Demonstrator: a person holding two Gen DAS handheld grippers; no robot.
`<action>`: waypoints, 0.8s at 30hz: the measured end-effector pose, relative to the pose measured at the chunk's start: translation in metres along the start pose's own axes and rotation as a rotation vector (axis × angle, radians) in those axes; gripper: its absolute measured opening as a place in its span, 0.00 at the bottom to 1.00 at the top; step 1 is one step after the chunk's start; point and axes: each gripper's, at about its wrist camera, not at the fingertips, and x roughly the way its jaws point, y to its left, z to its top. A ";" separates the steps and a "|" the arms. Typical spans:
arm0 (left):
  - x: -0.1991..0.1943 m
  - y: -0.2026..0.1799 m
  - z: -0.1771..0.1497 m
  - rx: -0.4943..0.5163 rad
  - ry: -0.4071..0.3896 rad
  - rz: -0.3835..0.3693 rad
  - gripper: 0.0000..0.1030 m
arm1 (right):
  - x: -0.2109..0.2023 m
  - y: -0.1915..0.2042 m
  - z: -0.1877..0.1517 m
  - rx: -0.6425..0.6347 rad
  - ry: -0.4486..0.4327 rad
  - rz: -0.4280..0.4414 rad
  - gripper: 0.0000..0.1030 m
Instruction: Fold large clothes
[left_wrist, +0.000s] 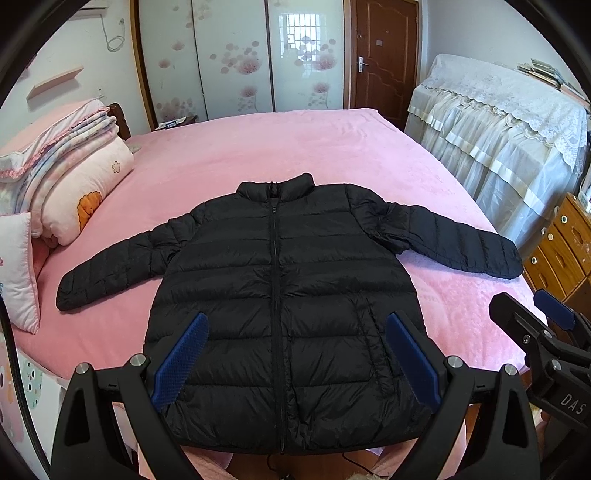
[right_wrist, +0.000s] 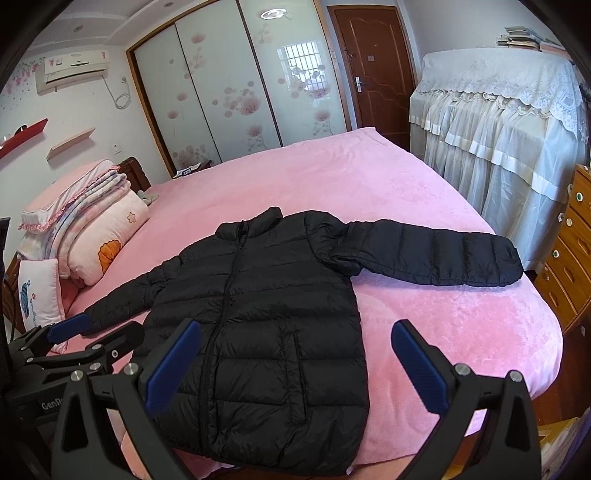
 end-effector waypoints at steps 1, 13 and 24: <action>0.000 0.000 0.002 0.001 0.000 0.001 0.93 | 0.000 -0.002 0.002 0.003 0.001 0.002 1.00; 0.005 -0.012 0.004 0.036 0.026 0.005 0.94 | -0.005 0.000 0.009 -0.034 -0.031 0.001 1.00; 0.004 -0.019 0.009 0.047 0.024 -0.006 0.93 | -0.015 -0.007 0.013 -0.023 -0.063 0.007 1.00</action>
